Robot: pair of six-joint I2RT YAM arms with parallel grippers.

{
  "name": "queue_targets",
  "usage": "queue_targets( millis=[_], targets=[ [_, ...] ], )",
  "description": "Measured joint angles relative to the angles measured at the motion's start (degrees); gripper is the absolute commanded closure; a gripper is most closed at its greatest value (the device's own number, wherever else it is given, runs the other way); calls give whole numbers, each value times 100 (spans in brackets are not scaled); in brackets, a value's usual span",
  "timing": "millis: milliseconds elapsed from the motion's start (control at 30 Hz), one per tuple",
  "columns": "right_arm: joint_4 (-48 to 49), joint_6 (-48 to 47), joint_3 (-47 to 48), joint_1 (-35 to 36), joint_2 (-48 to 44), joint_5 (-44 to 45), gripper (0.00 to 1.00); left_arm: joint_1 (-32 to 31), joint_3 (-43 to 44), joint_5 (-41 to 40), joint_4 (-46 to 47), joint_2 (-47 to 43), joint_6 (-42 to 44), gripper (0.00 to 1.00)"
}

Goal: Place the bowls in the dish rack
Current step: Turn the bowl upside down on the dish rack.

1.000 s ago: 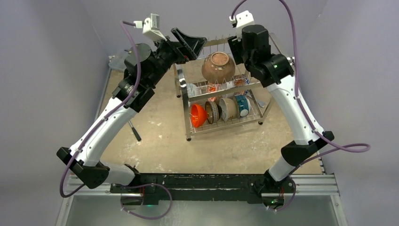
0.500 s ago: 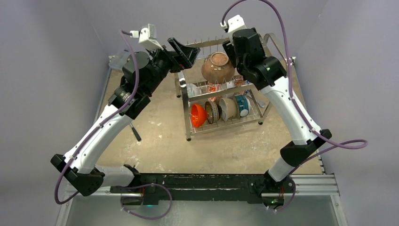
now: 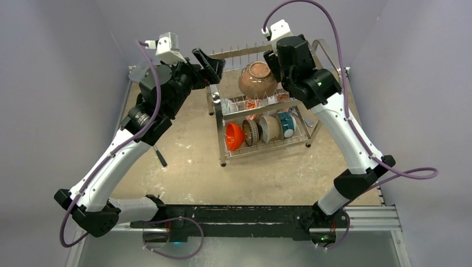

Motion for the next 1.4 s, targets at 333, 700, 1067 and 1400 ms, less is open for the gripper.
queue_targets(
  millis=[333,700,1067,1400],
  targets=[
    [-326,68,-160,68,-264,-85,13,0,-116,-184,-157,-52,85,8],
    [-378,146,-387,90,-404,-251,1,0,-210,-313,-203,-68,216,6],
    [-365,361,-85,48,-721,-1517,1,0,-260,-651,-439,-310,378,5],
    [-7,835,-85,44,-1027,-2601,1,0,-367,-855,-516,-595,516,4]
  ],
)
